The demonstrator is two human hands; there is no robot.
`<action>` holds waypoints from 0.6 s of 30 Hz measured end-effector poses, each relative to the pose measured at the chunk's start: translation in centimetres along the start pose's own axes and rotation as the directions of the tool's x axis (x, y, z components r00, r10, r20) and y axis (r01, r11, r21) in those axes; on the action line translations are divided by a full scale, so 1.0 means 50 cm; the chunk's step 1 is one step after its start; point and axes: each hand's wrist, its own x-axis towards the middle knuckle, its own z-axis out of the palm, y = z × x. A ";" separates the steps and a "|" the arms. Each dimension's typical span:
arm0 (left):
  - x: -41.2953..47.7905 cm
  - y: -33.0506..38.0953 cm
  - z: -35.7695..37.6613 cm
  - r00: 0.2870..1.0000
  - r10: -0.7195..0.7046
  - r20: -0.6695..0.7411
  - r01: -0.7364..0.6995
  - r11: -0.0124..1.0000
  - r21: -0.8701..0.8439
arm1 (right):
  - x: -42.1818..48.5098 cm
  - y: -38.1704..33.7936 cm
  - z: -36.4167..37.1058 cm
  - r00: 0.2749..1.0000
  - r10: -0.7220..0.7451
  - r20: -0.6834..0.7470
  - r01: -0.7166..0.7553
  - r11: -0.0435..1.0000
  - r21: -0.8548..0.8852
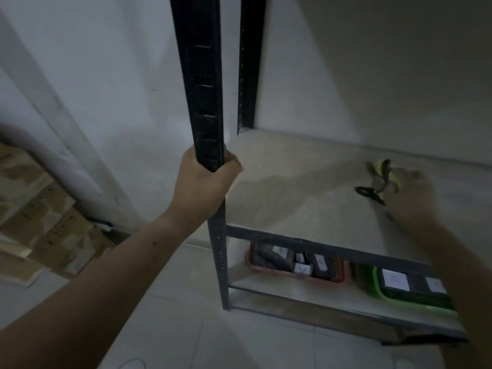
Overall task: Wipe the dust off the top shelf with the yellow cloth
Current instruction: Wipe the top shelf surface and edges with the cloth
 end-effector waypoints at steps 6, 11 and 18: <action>0.004 -0.016 0.001 1.000 0.006 -0.014 -0.006 1.000 0.002 | -0.169 -0.293 -0.074 0.966 -0.213 0.149 0.209 0.977 0.046; 0.004 -0.013 0.001 1.000 -0.001 -0.007 0.002 1.000 0.007 | -0.303 -0.512 -0.079 0.830 -0.457 0.321 0.324 0.862 0.389; 0.004 0.000 0.001 1.000 0.007 0.006 -0.007 1.000 -0.001 | -0.166 -0.385 -0.146 0.867 -0.212 0.451 -0.082 0.832 0.549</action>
